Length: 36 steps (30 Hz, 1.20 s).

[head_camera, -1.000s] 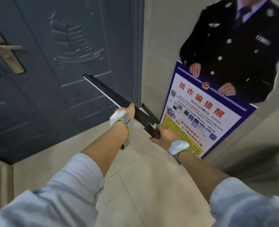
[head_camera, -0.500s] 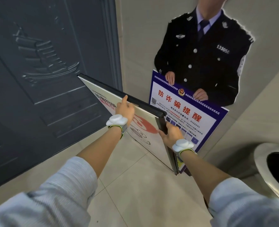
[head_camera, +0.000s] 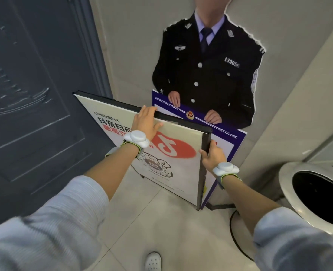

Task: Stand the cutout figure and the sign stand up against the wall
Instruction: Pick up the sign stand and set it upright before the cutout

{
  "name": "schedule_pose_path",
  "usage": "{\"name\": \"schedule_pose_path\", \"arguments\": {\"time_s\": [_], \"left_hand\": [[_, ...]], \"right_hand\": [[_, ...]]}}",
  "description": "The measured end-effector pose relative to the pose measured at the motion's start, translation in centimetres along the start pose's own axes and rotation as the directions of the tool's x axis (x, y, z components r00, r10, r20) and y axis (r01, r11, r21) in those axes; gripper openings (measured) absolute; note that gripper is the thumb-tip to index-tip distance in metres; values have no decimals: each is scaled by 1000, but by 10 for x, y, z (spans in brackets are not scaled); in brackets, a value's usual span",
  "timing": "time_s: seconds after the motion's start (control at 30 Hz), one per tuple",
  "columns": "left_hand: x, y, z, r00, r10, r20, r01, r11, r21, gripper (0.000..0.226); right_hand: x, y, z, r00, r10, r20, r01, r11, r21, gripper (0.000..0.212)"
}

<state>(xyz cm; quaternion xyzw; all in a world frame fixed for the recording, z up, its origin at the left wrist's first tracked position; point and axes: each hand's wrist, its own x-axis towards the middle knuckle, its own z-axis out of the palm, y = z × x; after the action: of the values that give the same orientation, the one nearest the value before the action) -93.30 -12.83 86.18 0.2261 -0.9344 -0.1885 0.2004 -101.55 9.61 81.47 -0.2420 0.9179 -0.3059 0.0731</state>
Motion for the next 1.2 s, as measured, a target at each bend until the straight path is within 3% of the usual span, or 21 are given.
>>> {"name": "schedule_pose_path", "arguments": {"time_s": [0.13,0.37,0.5,1.2], "left_hand": [[52,11,21,994,106,12,-106,994,28,53],[132,36,52,983,173,55,-171,985,-36,50],[172,50,71,969,222,112,-224,975,8,51],[221,98,135,915,366,170,-383,920,81,49]], "right_hand": [[34,10,-13,991,95,-90,-89,993,76,37],[87,21,-30,963,204,-175,-181,974,138,37],[117,35,-38,944,238,-228,-226,971,80,34],[160,93,-51,863,430,-265,-449,894,-13,37]]}}
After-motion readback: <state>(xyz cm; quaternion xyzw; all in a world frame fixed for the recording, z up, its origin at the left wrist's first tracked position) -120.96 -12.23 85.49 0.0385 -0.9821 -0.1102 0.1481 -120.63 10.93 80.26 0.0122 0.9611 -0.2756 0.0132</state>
